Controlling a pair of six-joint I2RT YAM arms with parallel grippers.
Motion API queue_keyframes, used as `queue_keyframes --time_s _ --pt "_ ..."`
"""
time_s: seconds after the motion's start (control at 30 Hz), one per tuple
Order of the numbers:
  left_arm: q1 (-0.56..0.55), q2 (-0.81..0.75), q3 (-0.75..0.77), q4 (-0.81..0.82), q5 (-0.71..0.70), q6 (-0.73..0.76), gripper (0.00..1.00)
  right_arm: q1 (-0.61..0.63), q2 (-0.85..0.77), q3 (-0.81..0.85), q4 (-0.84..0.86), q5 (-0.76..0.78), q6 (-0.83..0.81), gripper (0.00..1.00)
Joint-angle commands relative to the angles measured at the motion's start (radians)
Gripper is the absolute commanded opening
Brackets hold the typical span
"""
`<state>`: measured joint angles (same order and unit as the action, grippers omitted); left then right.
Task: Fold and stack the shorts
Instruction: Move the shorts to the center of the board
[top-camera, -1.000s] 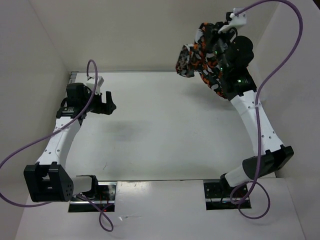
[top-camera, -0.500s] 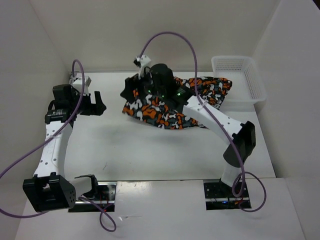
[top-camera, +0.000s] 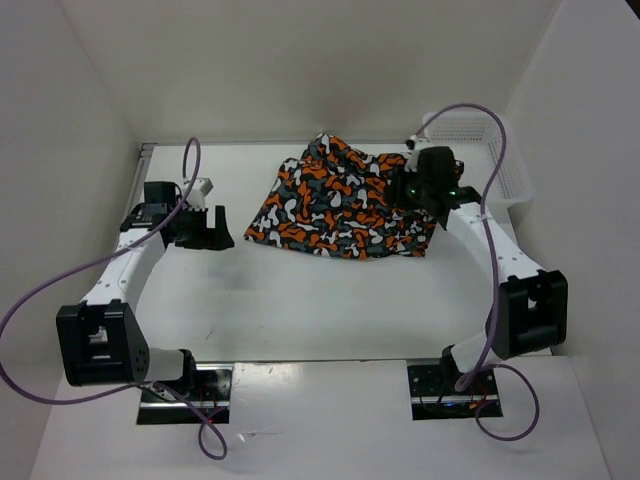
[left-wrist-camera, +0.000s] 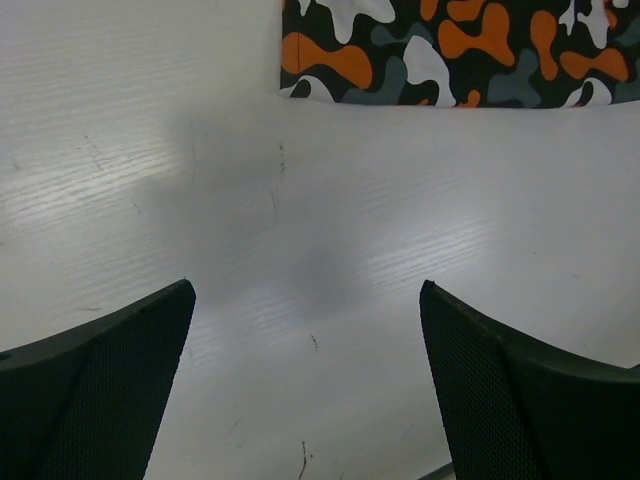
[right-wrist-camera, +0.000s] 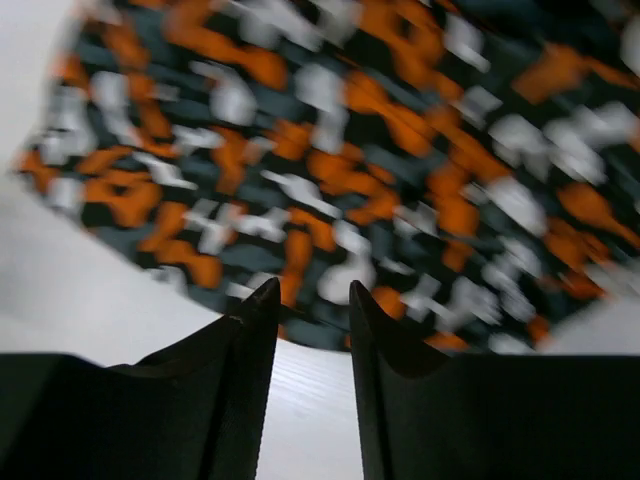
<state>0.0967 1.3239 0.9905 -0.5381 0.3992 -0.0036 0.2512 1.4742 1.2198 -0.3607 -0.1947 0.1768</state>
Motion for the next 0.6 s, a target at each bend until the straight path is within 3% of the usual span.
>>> queue_keyframes --time_s 0.0,0.13,0.3,0.57 --pt "-0.012 0.061 -0.001 0.099 -0.003 0.004 1.00 -0.081 -0.060 -0.112 -0.086 0.037 -0.046 0.38" --pt "-0.035 0.176 0.071 0.153 0.012 0.004 1.00 -0.095 -0.094 -0.212 -0.086 0.081 -0.118 0.38" --pt "-0.075 0.326 0.121 0.208 -0.074 0.004 1.00 -0.193 -0.094 -0.264 -0.086 0.103 -0.109 0.38" --pt "-0.104 0.509 0.212 0.259 -0.074 0.004 1.00 -0.236 0.058 -0.244 0.000 0.097 -0.169 0.53"
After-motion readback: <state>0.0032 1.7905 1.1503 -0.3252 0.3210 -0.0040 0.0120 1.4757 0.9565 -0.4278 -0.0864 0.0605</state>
